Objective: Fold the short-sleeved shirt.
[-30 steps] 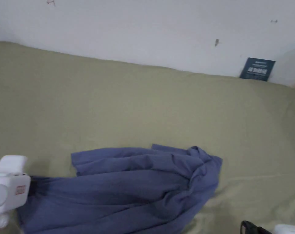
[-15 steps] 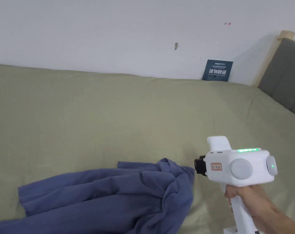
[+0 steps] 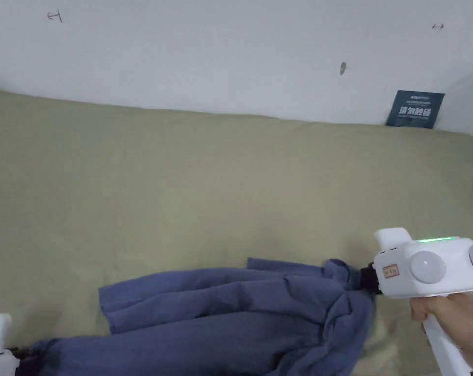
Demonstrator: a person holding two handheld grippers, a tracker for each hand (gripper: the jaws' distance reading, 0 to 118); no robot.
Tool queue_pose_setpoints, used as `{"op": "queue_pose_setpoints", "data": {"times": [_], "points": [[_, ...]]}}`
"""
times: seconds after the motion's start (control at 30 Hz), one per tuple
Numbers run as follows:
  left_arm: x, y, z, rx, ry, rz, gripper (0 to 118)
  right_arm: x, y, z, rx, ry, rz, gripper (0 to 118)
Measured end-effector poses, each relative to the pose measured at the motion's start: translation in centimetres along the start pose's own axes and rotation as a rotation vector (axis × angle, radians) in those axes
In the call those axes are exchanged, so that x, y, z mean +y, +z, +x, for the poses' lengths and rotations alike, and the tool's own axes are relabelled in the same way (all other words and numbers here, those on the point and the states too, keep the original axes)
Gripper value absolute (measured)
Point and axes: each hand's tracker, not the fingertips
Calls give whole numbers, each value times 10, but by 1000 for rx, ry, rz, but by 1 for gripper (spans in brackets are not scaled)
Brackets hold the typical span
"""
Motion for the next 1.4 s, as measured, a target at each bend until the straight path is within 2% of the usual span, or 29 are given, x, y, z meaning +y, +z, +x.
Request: {"op": "queue_pose_setpoints", "data": {"times": [0.03, 0.07, 0.13, 0.17, 0.23, 0.3, 0.37, 0.47, 0.53, 0.67, 0.73, 0.83, 0.87, 0.97, 1.03, 1.1, 1.13, 1.27, 1.4], "points": [[2, 5, -2, -2, 10, 0, 0, 1, 20, -4, -49, 31, 40, 0], [5, 13, -5, -5, 15, 3, 0, 4, 38, -3, -2, 26, 59, 0], [10, 39, -10, 33, 31, 63, 0, 6, 79, 7, -7, -45, 113, 0], [15, 55, -15, 6, 35, 81, 0, 6, 101, 13, -7, -65, 151, 0], [26, 88, -23, 3, 58, 145, 0, 1, 132, 36, -28, -64, 216, 0], [38, 123, -28, 59, 27, 217, 0, -1, 173, 51, -46, -101, 271, 0], [50, 159, -36, 81, 36, 281, 0, -5, 200, 82, -27, -147, 320, 0], [66, 206, -40, 109, 46, 372, 0, -16, 258, 91, -48, -178, 413, 0], [77, 233, -39, 77, 60, 417, 0, -22, 289, 96, -57, -200, 449, 0], [103, 269, -17, 73, 30, 483, 0, -17, 328, 113, -72, -218, 499, 0], [119, 279, -5, 66, 22, 505, 0, -12, 342, 117, -98, -226, 527, 0], [148, 283, 13, 79, 2, 524, 0, -15, 324, 115, -138, -223, 543, 0], [157, 283, 19, 84, 0, 531, 0, 6, 331, 142, -144, -230, 543, 0], [188, 276, 33, 112, -12, 538, 0, 14, 323, 144, -160, -243, 549, 0], [209, 271, 41, 113, -12, 540, 0, 51, 360, 130, -182, -238, 565, 0], [230, 264, 49, 131, -11, 541, 0, 69, 361, 128, -191, -244, 576, 0], [240, 262, 53, 141, -8, 547, 0, 81, 350, 140, -198, -251, 580, 0], [280, 252, 64, 182, -29, 573, 0, 119, 339, 148, -212, -303, 597, 0], [307, 241, 73, 222, -44, 584, 0, 153, 323, 153, -223, -283, 601, 0]]}}
